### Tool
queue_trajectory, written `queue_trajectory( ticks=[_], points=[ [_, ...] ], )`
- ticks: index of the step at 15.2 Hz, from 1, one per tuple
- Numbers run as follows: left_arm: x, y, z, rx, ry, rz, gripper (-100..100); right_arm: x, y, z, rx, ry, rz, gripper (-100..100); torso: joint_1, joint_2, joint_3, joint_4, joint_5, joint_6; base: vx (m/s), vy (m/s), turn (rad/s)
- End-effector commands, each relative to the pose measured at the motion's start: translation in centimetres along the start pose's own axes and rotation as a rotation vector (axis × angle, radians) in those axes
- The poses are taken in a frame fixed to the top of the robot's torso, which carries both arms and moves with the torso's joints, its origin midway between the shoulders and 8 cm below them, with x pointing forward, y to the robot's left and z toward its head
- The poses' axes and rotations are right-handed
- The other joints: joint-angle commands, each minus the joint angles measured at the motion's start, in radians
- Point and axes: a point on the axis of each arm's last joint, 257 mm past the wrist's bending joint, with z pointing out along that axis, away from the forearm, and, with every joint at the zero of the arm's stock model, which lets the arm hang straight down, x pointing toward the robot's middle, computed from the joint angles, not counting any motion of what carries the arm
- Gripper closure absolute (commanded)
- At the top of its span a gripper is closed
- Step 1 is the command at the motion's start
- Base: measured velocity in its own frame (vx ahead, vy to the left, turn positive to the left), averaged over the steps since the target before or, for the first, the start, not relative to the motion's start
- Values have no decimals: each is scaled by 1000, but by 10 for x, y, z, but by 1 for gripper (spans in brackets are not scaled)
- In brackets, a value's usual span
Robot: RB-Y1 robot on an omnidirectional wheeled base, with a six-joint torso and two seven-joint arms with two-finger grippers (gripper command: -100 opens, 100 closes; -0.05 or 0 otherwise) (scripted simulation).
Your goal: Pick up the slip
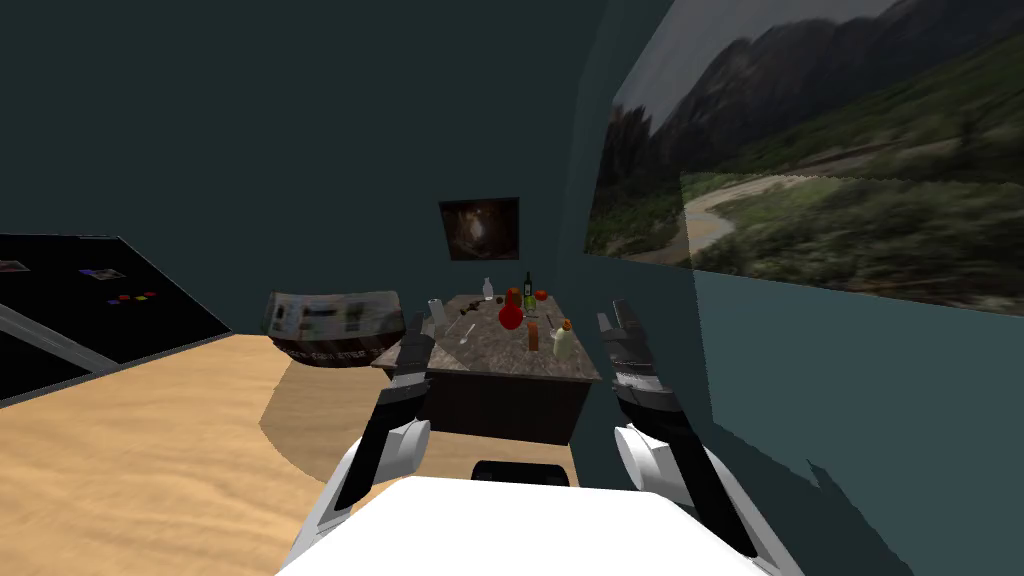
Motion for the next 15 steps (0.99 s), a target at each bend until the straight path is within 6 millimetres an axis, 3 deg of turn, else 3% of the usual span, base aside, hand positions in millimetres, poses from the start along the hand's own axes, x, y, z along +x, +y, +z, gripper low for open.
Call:
queue_trajectory(
  ticks=[1, 6, 7, 9, 10, 12, 15],
  points=[
    [0, 0, 0, 0, 0, 0, 0, 6, -9, -2, 19, 39, -25, -100, 0, 0, 0, 0, 0, 0, -1, 19, 38],
    [0, 0, 0, 0, 0, 0, 0, 21, -51, -16, 118, 159, -120, -100, 6, -1, 0, 0, 1, 0, 7, 82, 76],
    [0, 0, 0, 0, 0, 0, 0, 21, -51, -16, 118, 161, -121, -100, 7, -1, -1, 0, 1, -1, 23, 101, 65],
    [0, 0, 0, 0, 0, 0, 0, 25, -76, -26, 176, 216, -175, -100, 7, -1, -1, 0, 2, 0, 19, 98, 78],
    [0, 0, 0, 0, 0, 0, 0, 25, -76, -26, 176, 220, -177, -100, 7, -1, -1, 0, 2, 0, 14, 92, 81],
    [0, 0, 0, 0, 0, 0, 0, 27, -105, -39, 241, 280, -240, -100, 7, -1, -1, 0, 1, 0, 12, 103, 95],
    [0, 0, 0, 0, 0, 0, 0, 27, -120, -47, 275, 318, -279, -100, 8, -1, -1, 0, 2, 0, 17, 105, 65]
  ],
)
